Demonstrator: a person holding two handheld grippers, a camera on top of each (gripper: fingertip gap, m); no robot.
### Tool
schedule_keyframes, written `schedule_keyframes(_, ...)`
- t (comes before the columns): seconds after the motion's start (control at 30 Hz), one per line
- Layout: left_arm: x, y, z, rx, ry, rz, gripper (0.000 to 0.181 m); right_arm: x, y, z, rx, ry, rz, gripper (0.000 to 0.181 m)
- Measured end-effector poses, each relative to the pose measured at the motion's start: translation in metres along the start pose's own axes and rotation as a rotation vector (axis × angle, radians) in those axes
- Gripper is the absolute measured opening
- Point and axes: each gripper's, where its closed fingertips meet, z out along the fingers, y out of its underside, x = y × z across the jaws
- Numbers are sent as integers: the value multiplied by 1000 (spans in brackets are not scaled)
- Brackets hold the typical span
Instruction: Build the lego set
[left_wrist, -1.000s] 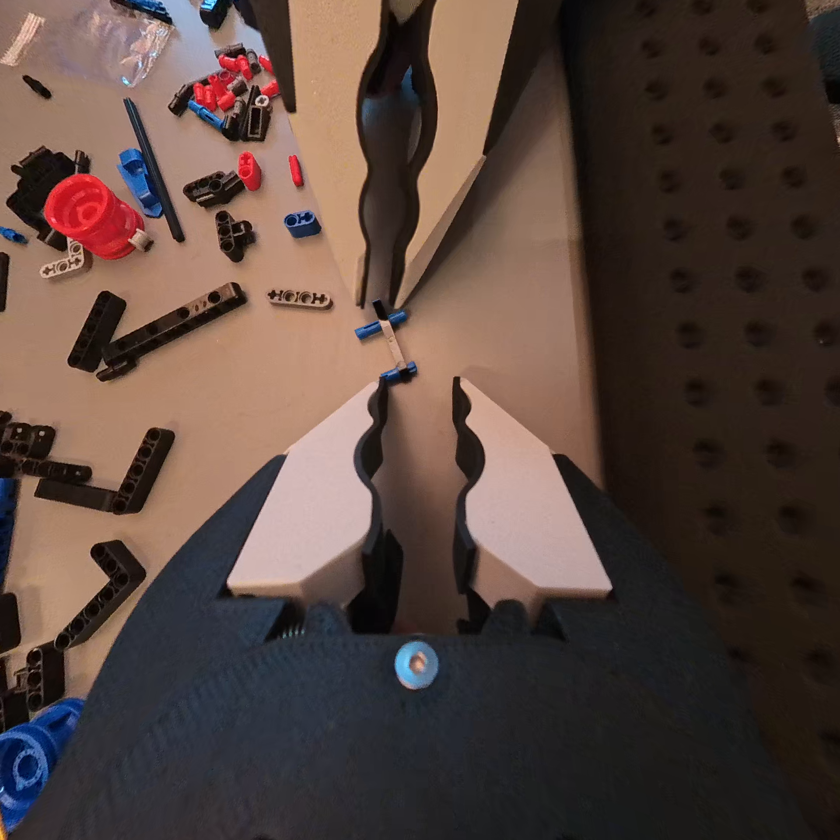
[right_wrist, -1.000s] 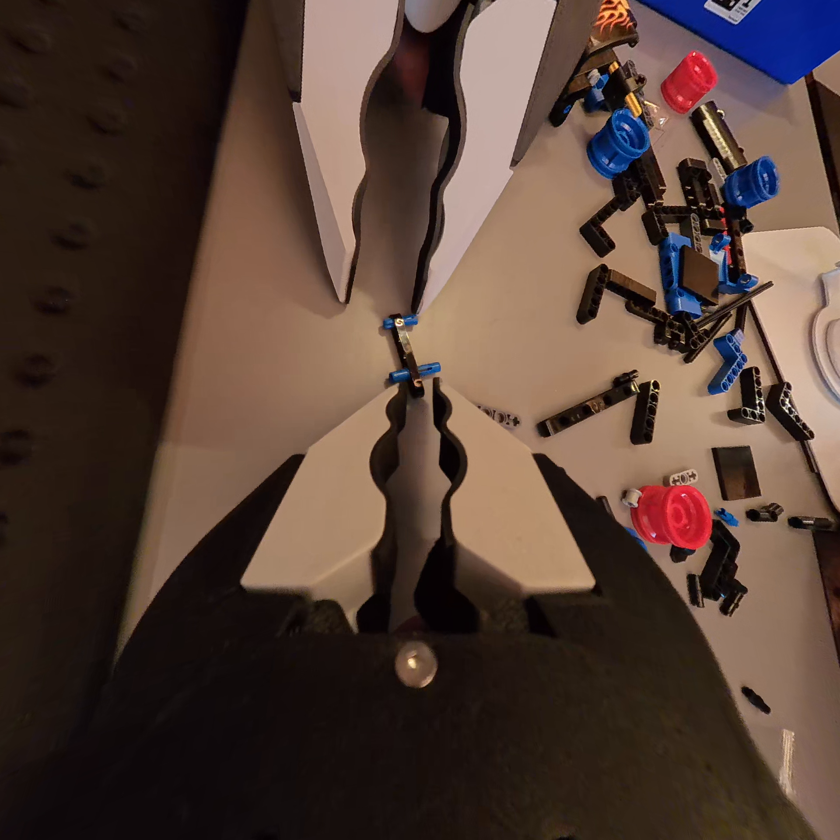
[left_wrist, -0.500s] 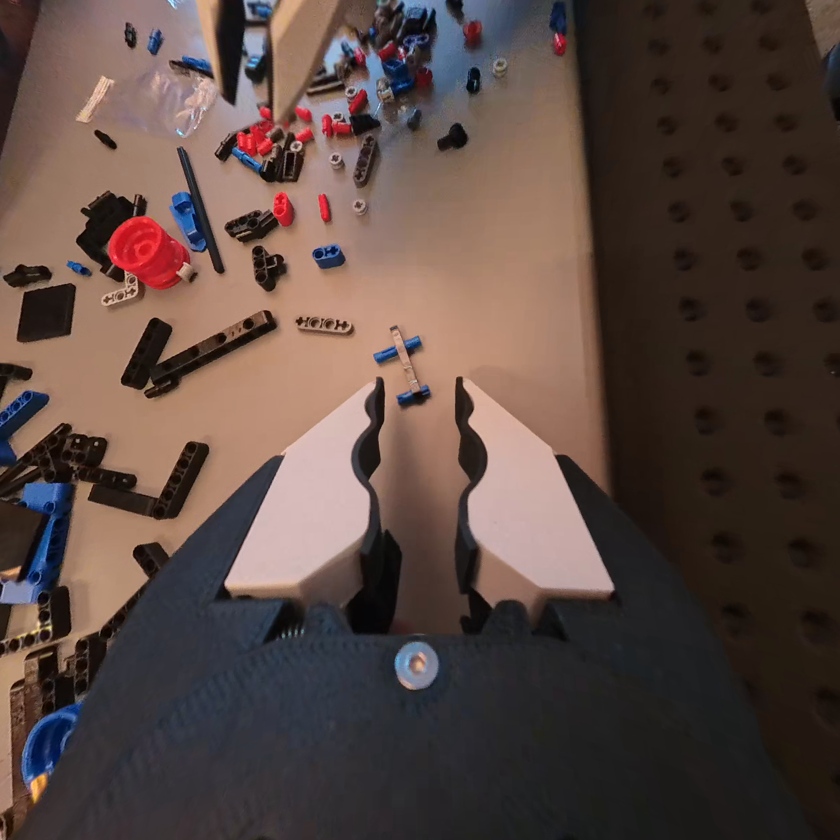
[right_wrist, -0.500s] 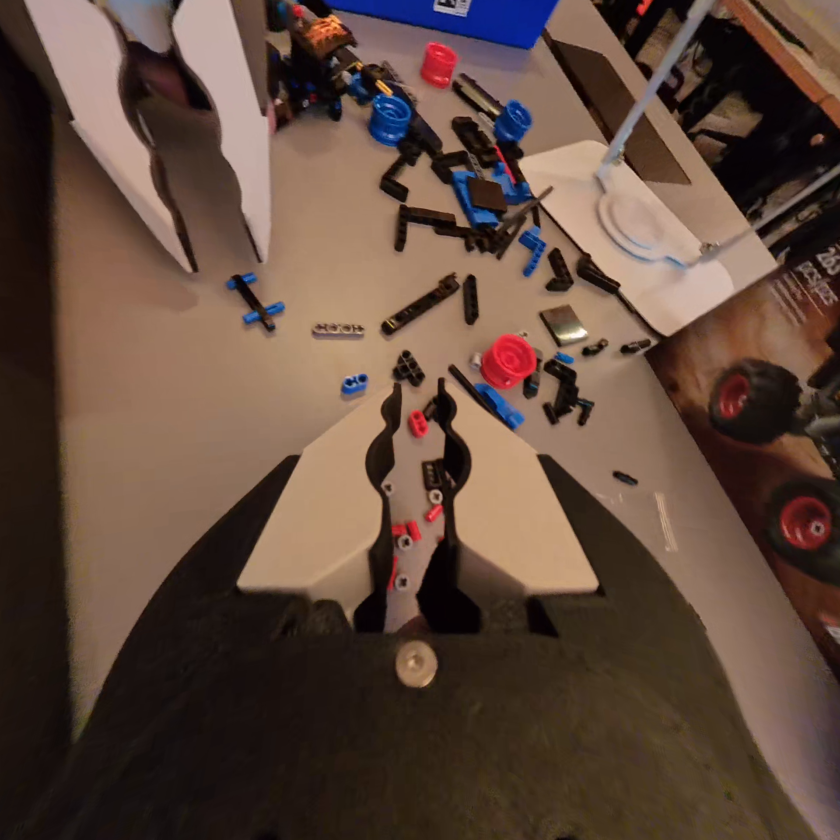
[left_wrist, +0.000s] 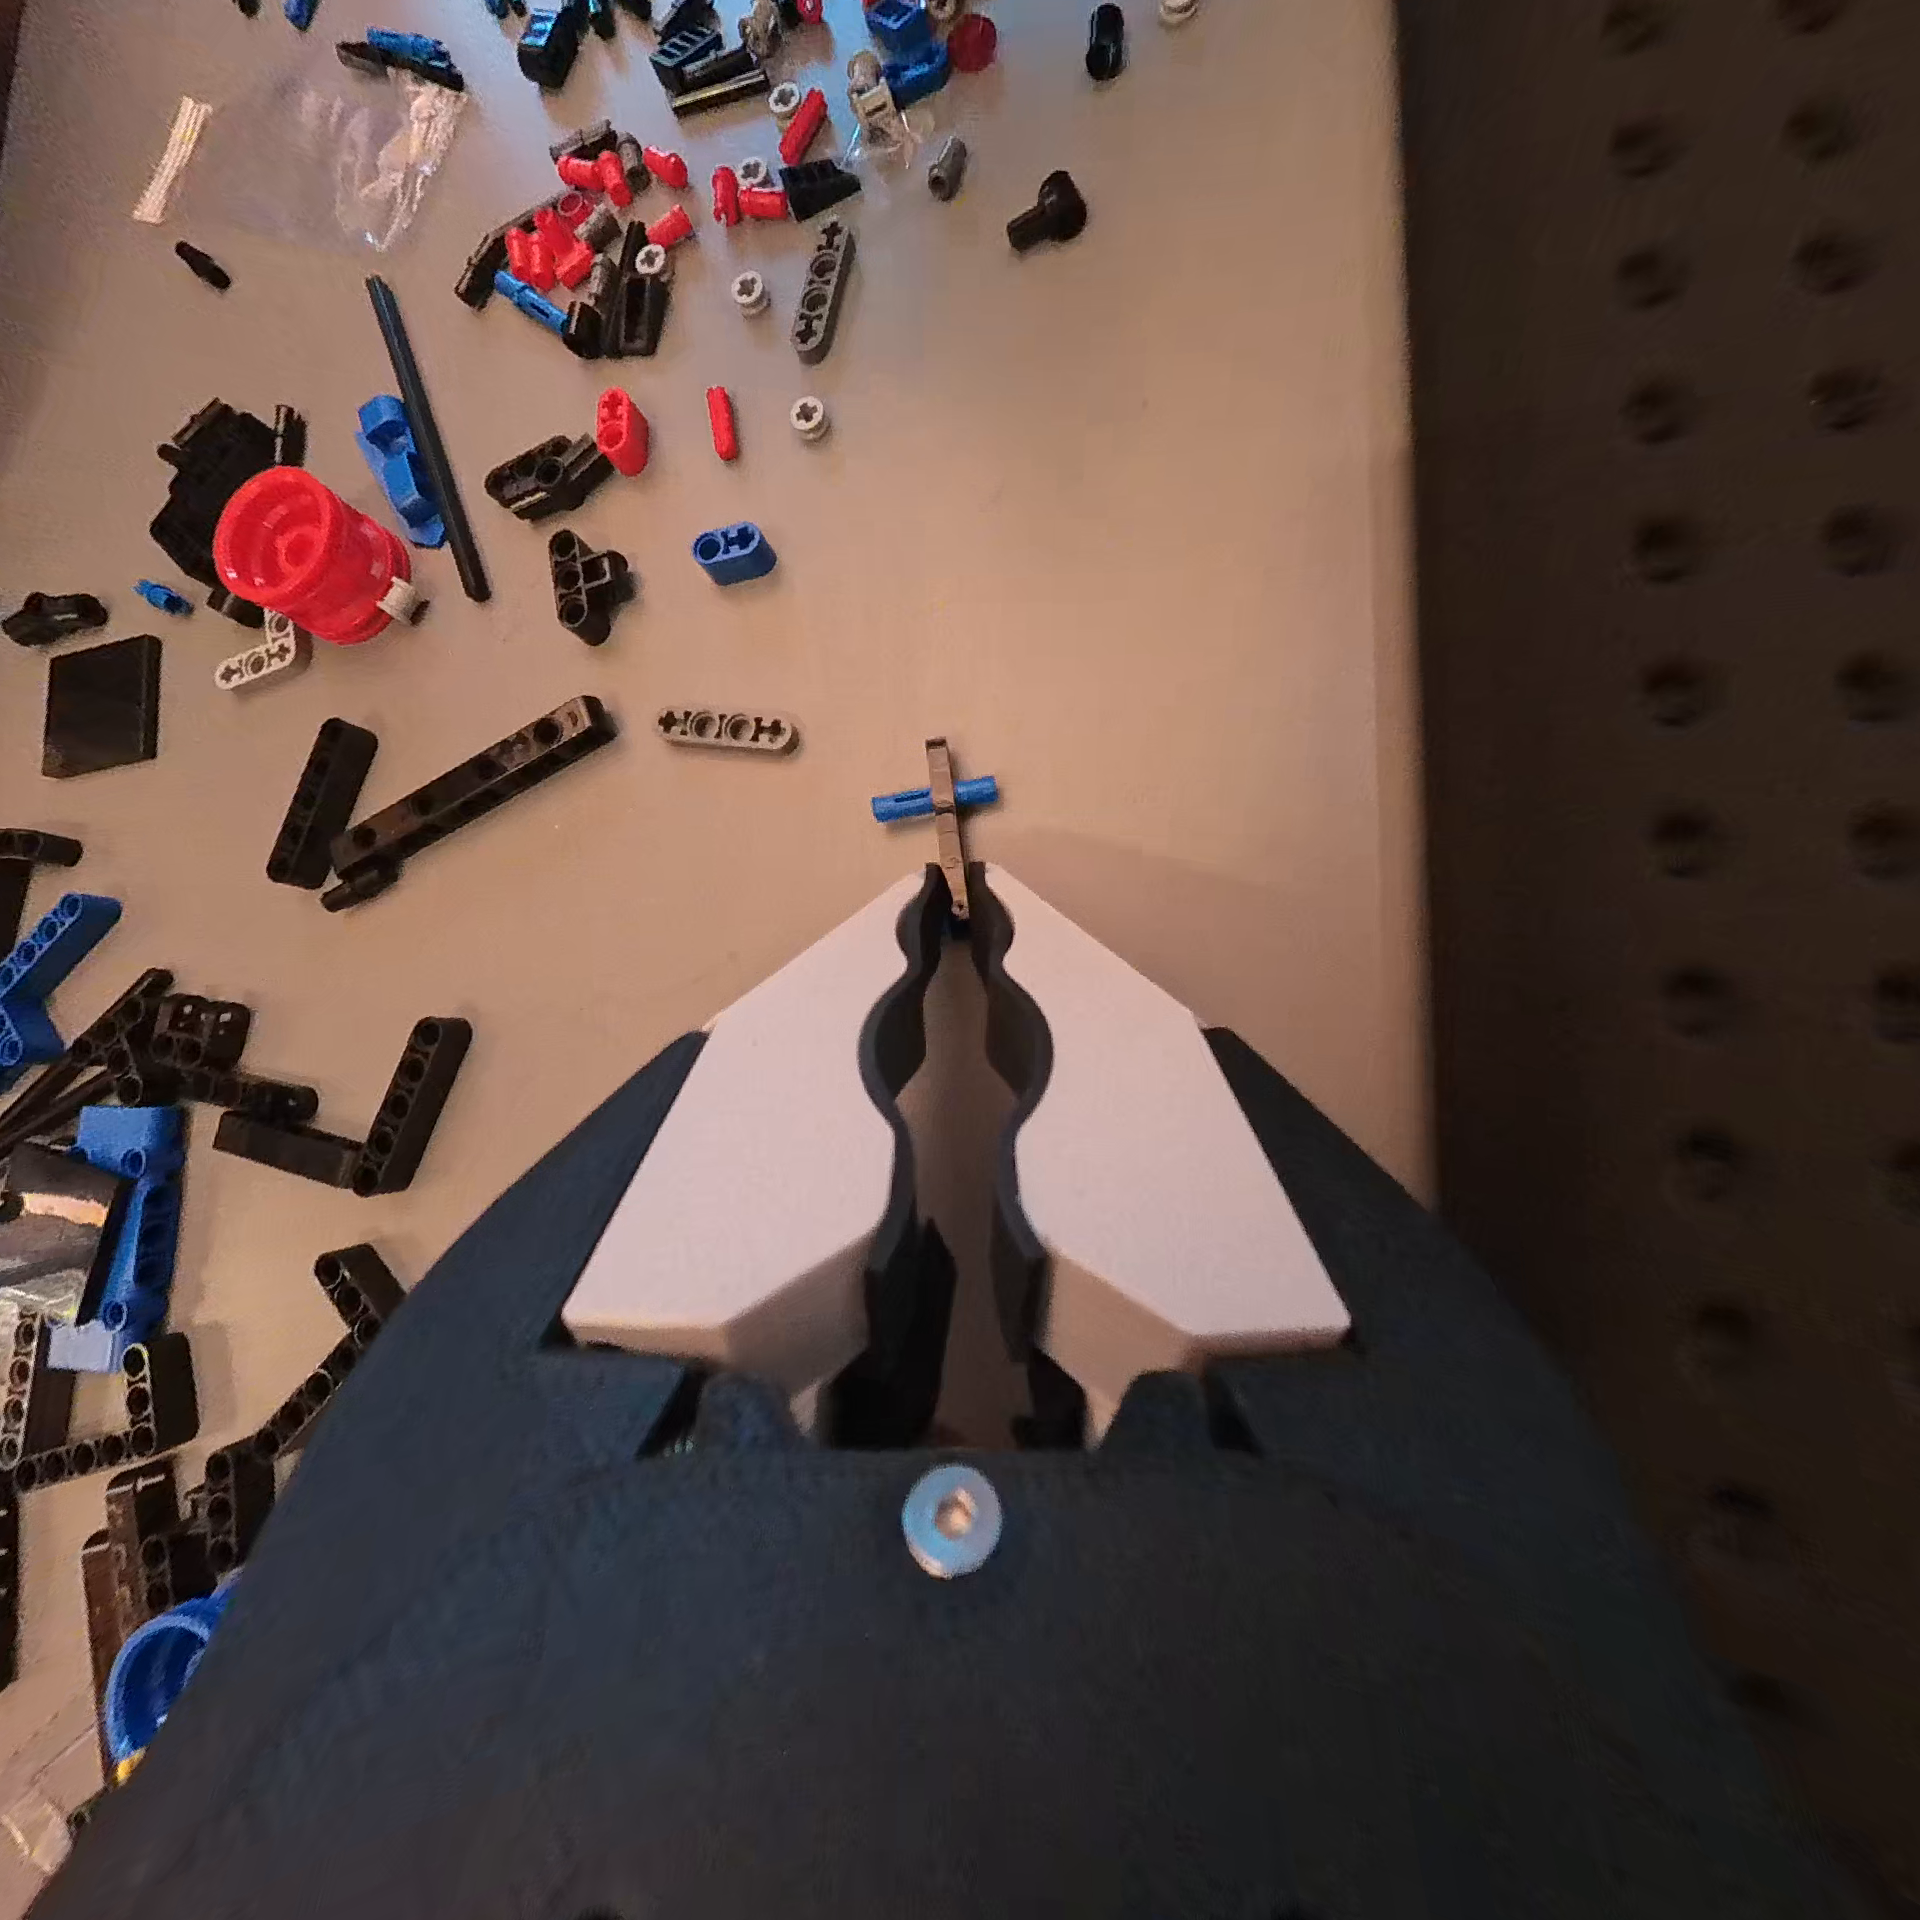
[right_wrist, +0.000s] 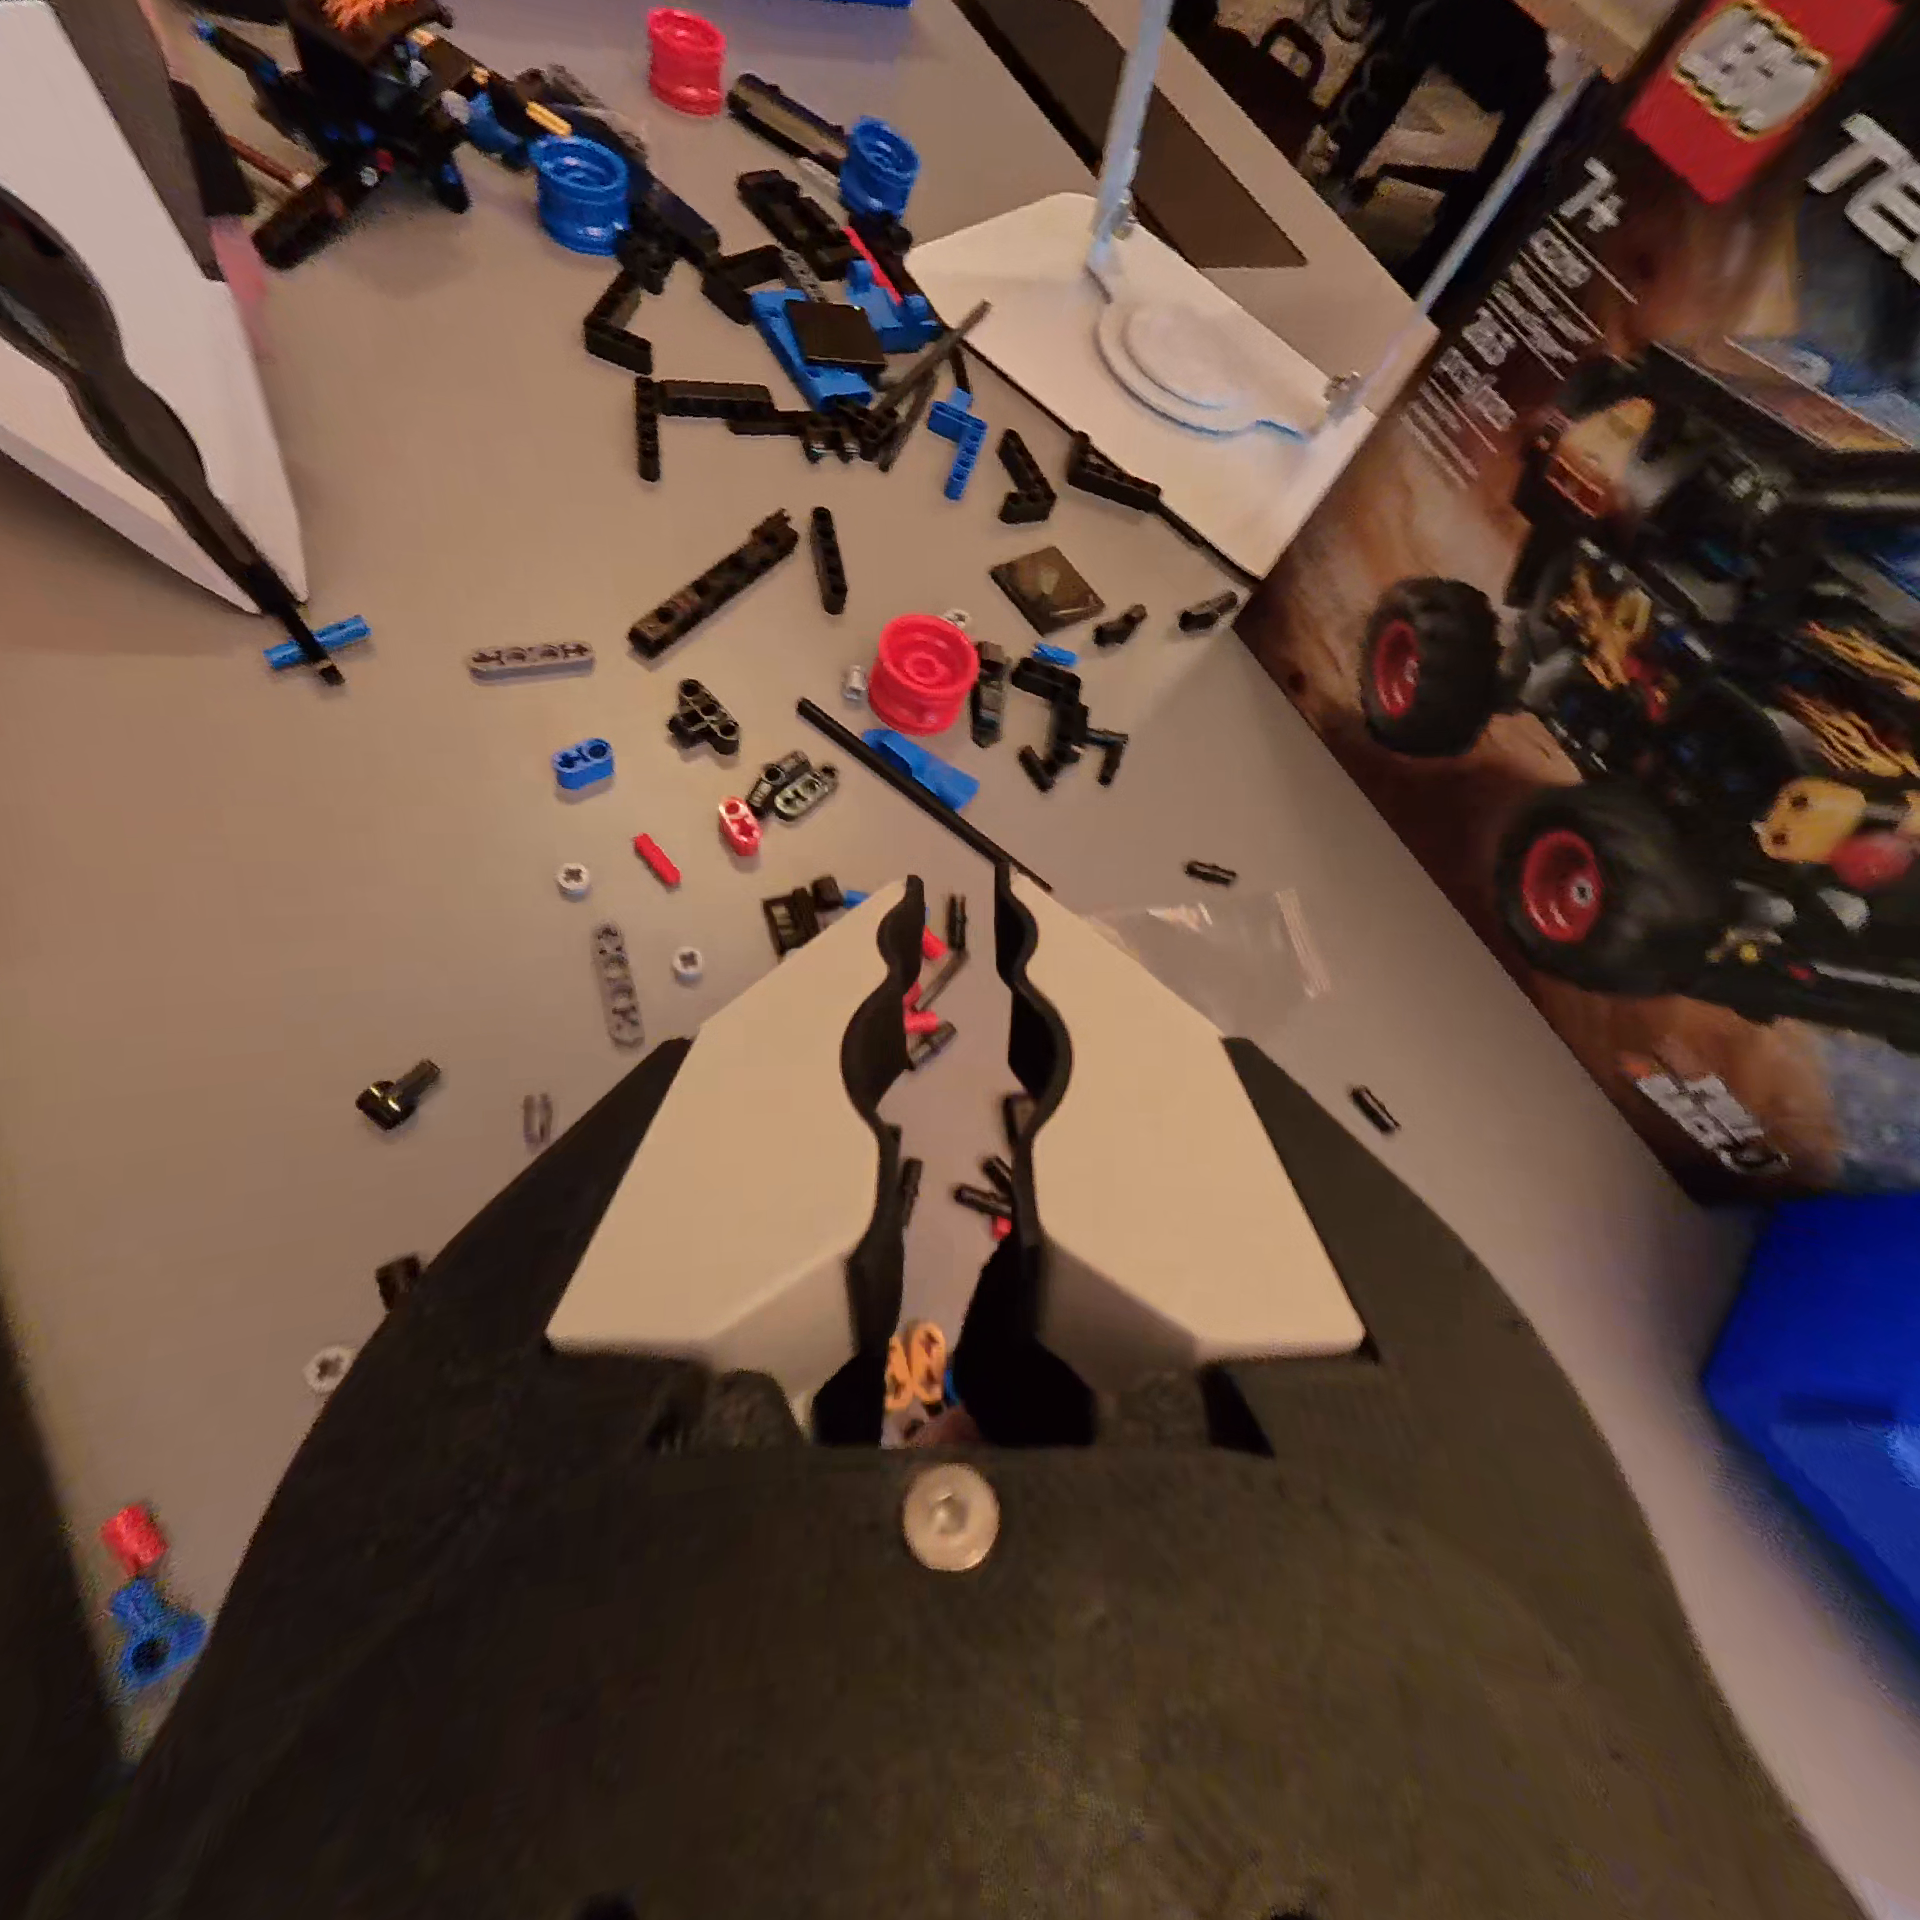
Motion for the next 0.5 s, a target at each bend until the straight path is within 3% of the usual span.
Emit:
schedule_keyframes(0.23,2,0,-2,0,16,-2,10,10,12,-8,-55,31,1,11)
schedule_keyframes(0.5,4,-2,0,5,23,3,9,-5,-30,16,-53,-24,-103,13)
